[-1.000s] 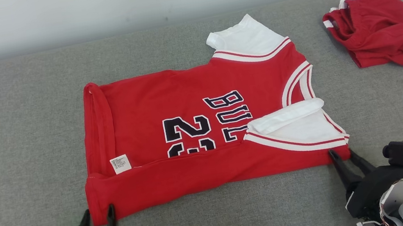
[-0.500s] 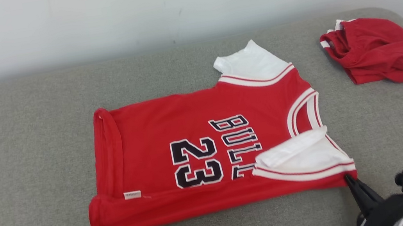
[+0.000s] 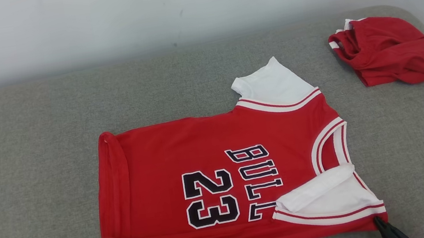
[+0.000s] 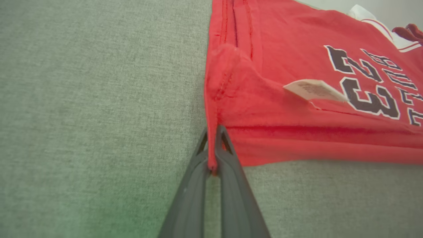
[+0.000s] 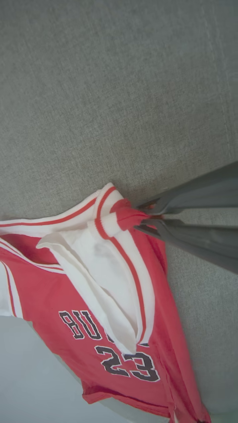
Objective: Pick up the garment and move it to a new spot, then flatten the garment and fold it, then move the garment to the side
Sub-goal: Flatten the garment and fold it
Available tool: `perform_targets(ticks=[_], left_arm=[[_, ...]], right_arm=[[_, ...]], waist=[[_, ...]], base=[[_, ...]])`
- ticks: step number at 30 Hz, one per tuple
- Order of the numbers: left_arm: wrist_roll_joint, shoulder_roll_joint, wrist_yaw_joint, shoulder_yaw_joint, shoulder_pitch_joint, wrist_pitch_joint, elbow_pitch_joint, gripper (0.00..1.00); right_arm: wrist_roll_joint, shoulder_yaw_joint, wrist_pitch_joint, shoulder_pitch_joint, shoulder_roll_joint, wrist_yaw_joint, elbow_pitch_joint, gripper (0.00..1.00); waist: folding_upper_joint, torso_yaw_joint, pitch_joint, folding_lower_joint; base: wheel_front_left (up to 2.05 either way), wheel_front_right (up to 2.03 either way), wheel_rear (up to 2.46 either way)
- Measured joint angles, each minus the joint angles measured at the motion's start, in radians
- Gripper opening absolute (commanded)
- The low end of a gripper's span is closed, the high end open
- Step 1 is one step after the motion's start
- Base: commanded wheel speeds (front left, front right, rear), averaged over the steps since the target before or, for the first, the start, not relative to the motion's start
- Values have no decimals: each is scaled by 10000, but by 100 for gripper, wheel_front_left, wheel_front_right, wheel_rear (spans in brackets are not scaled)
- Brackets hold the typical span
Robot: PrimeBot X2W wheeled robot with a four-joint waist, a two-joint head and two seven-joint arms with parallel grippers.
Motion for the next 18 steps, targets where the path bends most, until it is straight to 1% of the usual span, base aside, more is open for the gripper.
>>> perform_targets(ticks=[1, 2, 3, 7, 11, 13, 15, 18], left_arm=[[61, -23, 0, 10, -2, 0, 46, 49], [69, -88, 0, 63, -25, 0, 27, 100], [84, -128, 0, 81, -42, 0, 21, 100], [330, -238, 4, 570, -42, 0, -694, 100], [867, -502, 4, 1383, 120, -2, -1820, 100], [1321, -662, 6, 1695, 285, 0, -2276, 100], [1793, -828, 6, 1987, 343, 0, -2763, 100], [2500, -1087, 10, 2364, 388, -2, -3392, 100]], right_arm=[[-35, -107, 73, 12, 111, 0, -25, 33], [-226, -194, 75, 34, 165, 0, -79, 90], [-355, -272, 96, 32, 196, 0, -148, 100], [-708, -571, -169, -28, 324, 0, -635, 100], [-1331, -579, -963, -303, 334, 0, -1183, 100], [-1645, -533, -1488, -399, 431, 0, -1279, 100], [-2211, -351, -2123, -502, 437, 0, -1290, 100], [-3014, -77, -3112, -702, 487, 0, -1016, 100]], waist=[[0, 12, -12, 0], [0, 35, -29, 0], [0, 55, -55, 0], [0, 122, -177, 0], [0, 160, -298, 0], [0, 167, -354, -1], [0, 192, -397, -1], [0, 256, -446, 0]], base=[[0, 0, 0], [0, 0, 0], [0, 0, 0], [0, 0, 0], [0, 0, 0], [0, 0, 0], [0, 0, 0], [0, 0, 0]])
